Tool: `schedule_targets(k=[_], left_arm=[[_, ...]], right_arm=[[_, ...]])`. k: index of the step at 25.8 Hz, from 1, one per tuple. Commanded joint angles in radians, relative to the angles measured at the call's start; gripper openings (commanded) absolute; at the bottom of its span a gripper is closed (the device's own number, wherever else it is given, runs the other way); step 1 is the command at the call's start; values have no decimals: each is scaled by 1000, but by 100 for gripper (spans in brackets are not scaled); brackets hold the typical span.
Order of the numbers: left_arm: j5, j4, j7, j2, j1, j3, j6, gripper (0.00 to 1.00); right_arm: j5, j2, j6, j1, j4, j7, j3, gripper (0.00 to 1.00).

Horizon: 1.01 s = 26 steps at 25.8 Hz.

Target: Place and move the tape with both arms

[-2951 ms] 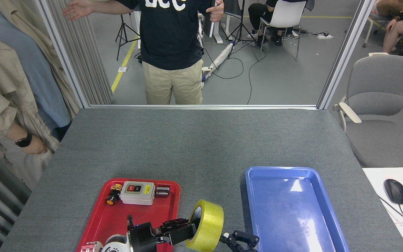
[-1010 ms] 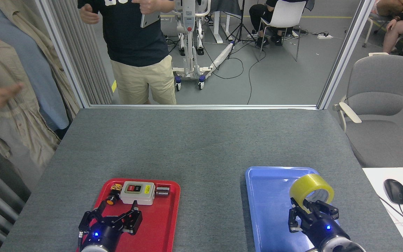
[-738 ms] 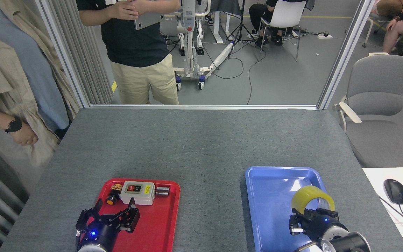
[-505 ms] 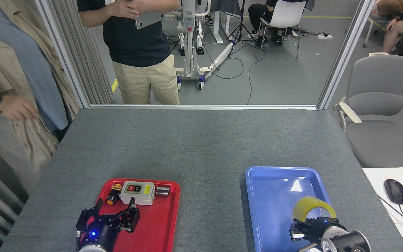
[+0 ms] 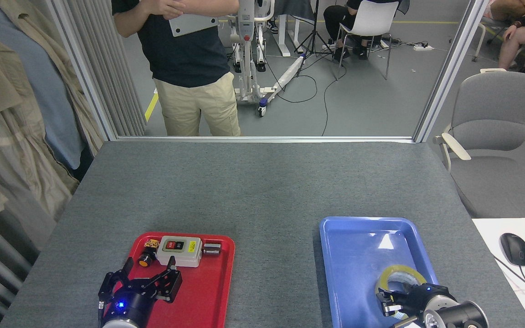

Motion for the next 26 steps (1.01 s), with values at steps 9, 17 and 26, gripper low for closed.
schedule_targets(k=[9,17,26], left_arm=[[0,-5,0,-2,1,0,-1,100],[3,-8,-4,-2,1,0,-4,100],[6,-6,-12,0,1,2,-10,100]], right_arm=[[-1,7,59,30,-1,-637,-61,99],[-4,81,41,165,5,-1086,-106,99],[2,107,-1,199,5,-1095,-118,99]])
